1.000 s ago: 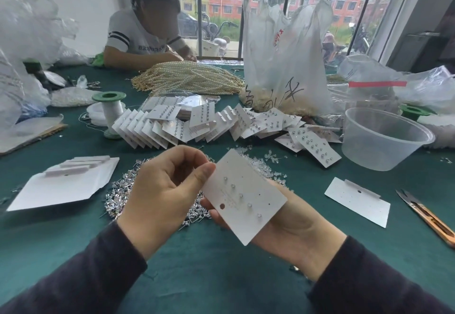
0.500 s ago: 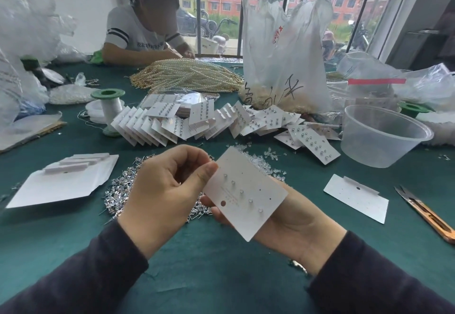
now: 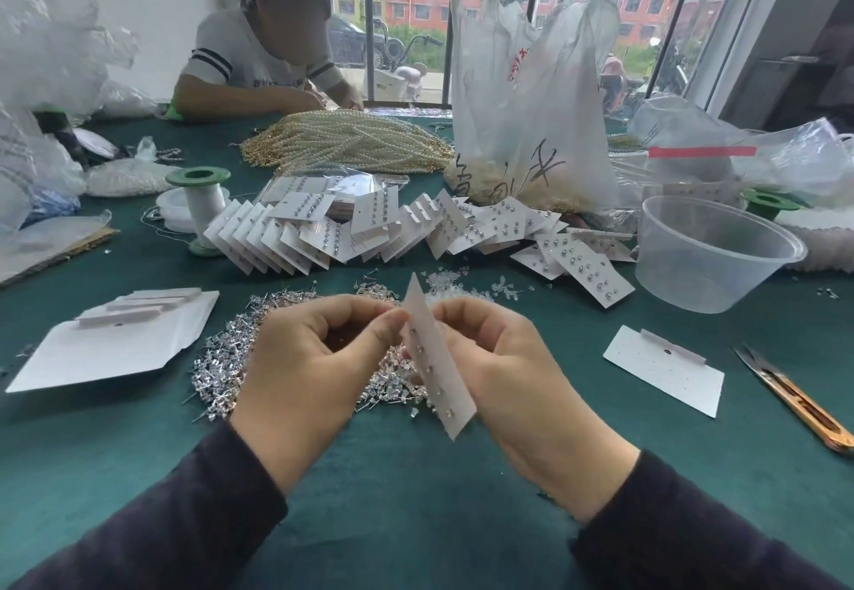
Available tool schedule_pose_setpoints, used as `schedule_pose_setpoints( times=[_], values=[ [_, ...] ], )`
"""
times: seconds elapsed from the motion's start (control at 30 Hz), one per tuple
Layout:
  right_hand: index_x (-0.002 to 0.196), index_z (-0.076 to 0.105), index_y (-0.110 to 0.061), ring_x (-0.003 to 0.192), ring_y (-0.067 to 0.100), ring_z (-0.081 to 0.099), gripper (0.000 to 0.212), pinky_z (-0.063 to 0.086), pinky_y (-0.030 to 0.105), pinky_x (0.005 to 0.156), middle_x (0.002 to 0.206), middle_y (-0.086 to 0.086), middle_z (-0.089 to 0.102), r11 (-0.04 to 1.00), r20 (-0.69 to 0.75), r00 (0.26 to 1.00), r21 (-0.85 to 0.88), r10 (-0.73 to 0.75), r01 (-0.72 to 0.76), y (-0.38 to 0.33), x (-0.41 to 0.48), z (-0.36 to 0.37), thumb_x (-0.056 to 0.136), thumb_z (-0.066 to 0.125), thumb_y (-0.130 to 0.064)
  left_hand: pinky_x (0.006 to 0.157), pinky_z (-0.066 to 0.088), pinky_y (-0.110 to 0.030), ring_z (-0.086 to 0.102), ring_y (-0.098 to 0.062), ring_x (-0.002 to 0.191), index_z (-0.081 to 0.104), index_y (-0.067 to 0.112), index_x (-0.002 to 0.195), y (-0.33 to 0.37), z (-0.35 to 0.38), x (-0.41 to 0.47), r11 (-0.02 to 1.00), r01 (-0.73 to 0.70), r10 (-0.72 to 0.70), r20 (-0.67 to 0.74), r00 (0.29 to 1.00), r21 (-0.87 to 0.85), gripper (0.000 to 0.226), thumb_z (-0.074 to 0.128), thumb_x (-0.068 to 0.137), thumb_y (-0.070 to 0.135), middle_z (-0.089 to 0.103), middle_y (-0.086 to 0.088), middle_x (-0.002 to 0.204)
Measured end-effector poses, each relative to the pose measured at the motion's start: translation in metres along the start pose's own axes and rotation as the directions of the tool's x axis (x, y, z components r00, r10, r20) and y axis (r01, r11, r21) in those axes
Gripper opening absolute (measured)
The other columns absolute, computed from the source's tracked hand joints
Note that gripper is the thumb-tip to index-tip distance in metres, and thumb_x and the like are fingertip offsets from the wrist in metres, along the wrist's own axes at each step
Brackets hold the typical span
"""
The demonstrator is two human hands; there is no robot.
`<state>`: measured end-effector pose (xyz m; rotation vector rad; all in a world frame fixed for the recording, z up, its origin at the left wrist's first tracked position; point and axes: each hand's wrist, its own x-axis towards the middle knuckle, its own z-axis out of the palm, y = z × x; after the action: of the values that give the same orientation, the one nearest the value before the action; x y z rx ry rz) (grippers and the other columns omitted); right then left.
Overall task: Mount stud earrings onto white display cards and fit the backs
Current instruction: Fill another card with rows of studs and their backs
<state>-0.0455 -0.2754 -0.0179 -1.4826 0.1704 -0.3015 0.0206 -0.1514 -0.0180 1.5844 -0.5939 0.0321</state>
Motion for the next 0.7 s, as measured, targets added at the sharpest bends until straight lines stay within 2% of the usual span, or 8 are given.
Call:
schedule_pose_setpoints(
  times=[0.07,0.13,0.23,0.33,0.43,0.53,0.63,0.7],
  values=[
    [0.076,0.063,-0.017,0.064,0.010,0.054,0.015,0.044,0.022,0.062,0.071,-0.002,0.062,0.958,-0.070,0.983,-0.246,-0.167,0.145,0.001,0.000,-0.001,0.088,0.059,-0.010,0.051,0.051,-0.018,0.062,-0.008,0.053,0.076,0.024,0.069,-0.002,0.001,0.001,0.978,0.134,-0.129,0.044,0.991,-0.162,0.023,0.066,0.058,0.041,0.072,-0.002,0.063],
    [0.076,0.061,-0.020,0.067,0.004,0.053,0.016,0.040,0.016,0.061,0.073,-0.009,0.059,0.865,-0.049,0.950,-0.429,-0.309,0.259,0.002,0.000,-0.001,0.087,0.059,-0.009,0.055,0.054,-0.022,0.066,-0.014,0.060,0.076,0.016,0.067,-0.003,0.001,0.003,0.907,0.284,-0.252,0.138,0.958,-0.312,0.030,0.064,0.058,0.042,0.072,-0.008,0.068],
    [0.080,0.061,-0.012,0.079,0.008,0.054,0.009,0.042,0.017,0.071,0.083,-0.004,0.059,0.665,0.033,0.879,-0.640,-0.475,0.384,0.006,0.000,-0.002,0.085,0.057,-0.006,0.059,0.057,-0.026,0.069,-0.017,0.064,0.074,0.010,0.063,0.000,0.000,0.003,0.804,0.413,-0.332,0.254,0.908,-0.427,0.033,0.065,0.060,0.042,0.073,-0.010,0.071],
    [0.081,0.062,-0.007,0.082,0.014,0.053,0.006,0.039,0.016,0.076,0.086,0.000,0.058,0.520,0.099,0.827,-0.735,-0.553,0.435,0.008,0.001,-0.003,0.083,0.057,-0.004,0.063,0.058,-0.029,0.070,-0.020,0.070,0.075,0.005,0.072,0.002,-0.002,0.003,0.769,0.473,-0.361,0.319,0.876,-0.429,0.033,0.069,0.058,0.033,0.073,-0.015,0.080],
    [0.079,0.063,-0.004,0.084,0.021,0.055,0.006,0.039,0.017,0.077,0.086,0.004,0.058,0.418,0.134,0.790,-0.789,-0.599,0.451,0.008,0.001,-0.003,0.080,0.061,0.001,0.054,0.057,-0.026,0.069,-0.018,0.060,0.072,0.000,0.069,0.001,-0.001,0.001,0.749,0.533,-0.438,0.310,0.844,-0.392,0.017,0.065,0.064,0.014,0.072,-0.014,0.071],
    [0.082,0.065,-0.004,0.085,0.017,0.057,0.005,0.042,0.015,0.079,0.089,0.006,0.060,0.415,0.174,0.757,-0.749,-0.629,0.517,0.003,0.004,-0.006,0.080,0.062,-0.001,0.050,0.057,-0.027,0.068,-0.017,0.054,0.066,-0.005,0.080,-0.001,-0.001,0.003,0.705,0.596,-0.540,0.255,0.802,-0.384,0.012,0.057,0.079,0.002,0.071,-0.014,0.066],
    [0.093,0.068,-0.008,0.081,0.005,0.056,0.011,0.046,0.014,0.079,0.090,-0.004,0.059,0.541,0.004,0.832,-0.758,-0.554,0.364,-0.002,0.014,-0.024,0.085,0.060,-0.006,0.045,0.055,-0.026,0.067,-0.017,0.050,0.062,-0.002,0.079,-0.002,-0.003,0.006,0.698,0.619,-0.604,0.169,0.779,-0.361,0.006,0.056,0.082,0.000,0.070,-0.011,0.059],
    [0.096,0.070,-0.012,0.081,0.007,0.053,0.015,0.041,0.015,0.076,0.090,-0.005,0.056,0.511,-0.074,0.932,-0.850,-0.356,0.127,0.000,0.022,-0.042,0.087,0.058,-0.012,0.043,0.054,-0.026,0.066,-0.017,0.048,0.060,-0.001,0.078,-0.004,-0.005,0.007,0.701,0.630,-0.622,0.145,0.770,-0.335,0.005,0.057,0.082,-0.001,0.069,-0.011,0.056]
  ],
)
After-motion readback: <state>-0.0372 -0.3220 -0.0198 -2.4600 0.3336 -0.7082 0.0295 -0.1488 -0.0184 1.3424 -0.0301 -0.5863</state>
